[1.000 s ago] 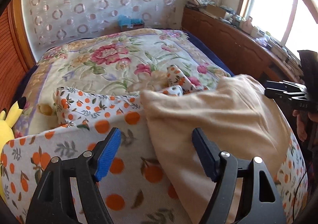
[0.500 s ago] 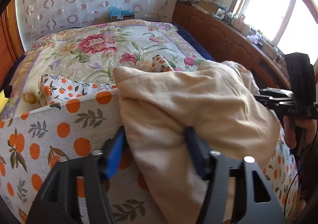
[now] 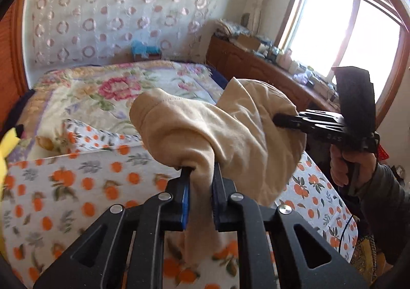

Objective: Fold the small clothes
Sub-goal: 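Lift the folded shirt with the left tool while the right tool holds it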

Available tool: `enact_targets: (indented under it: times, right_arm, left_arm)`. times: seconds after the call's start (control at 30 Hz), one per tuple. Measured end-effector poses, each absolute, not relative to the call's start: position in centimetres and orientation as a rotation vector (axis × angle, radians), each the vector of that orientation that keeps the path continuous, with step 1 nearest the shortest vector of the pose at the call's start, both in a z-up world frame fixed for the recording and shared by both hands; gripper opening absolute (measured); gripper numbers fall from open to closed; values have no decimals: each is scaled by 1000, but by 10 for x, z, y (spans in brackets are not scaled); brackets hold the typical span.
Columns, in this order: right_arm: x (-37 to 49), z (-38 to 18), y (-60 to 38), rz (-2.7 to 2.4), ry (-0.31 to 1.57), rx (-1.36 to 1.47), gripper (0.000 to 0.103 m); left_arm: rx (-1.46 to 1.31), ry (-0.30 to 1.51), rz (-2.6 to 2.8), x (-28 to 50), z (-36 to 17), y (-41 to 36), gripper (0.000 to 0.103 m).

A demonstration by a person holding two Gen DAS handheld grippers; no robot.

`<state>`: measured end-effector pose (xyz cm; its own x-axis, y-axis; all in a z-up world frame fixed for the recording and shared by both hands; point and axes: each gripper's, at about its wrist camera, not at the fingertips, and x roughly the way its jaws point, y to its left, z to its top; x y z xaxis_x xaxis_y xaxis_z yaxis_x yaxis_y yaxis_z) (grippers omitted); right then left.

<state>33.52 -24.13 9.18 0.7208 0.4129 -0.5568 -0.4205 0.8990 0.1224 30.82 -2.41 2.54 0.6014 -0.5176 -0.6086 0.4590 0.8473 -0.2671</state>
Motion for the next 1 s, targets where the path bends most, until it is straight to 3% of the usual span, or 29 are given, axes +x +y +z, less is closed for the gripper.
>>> enact_targets:
  times: [0.47,0.9,0.93,1.0]
  right_arm:
    - [400,130,-25,793,558,-232,14]
    - [519,72,135,839,682,-373,14]
    - [524,69,144,827,683,-377,14]
    - [529,66,150,789,679,-365,25]
  left_arm:
    - [-272,694,-225,228,17,162,15]
    - [-363,779,-72,226,-54,218,15]
    - [-367,777,-64,225,-57,218,15]
    - [-379,774,-57,223,-61,220,15]
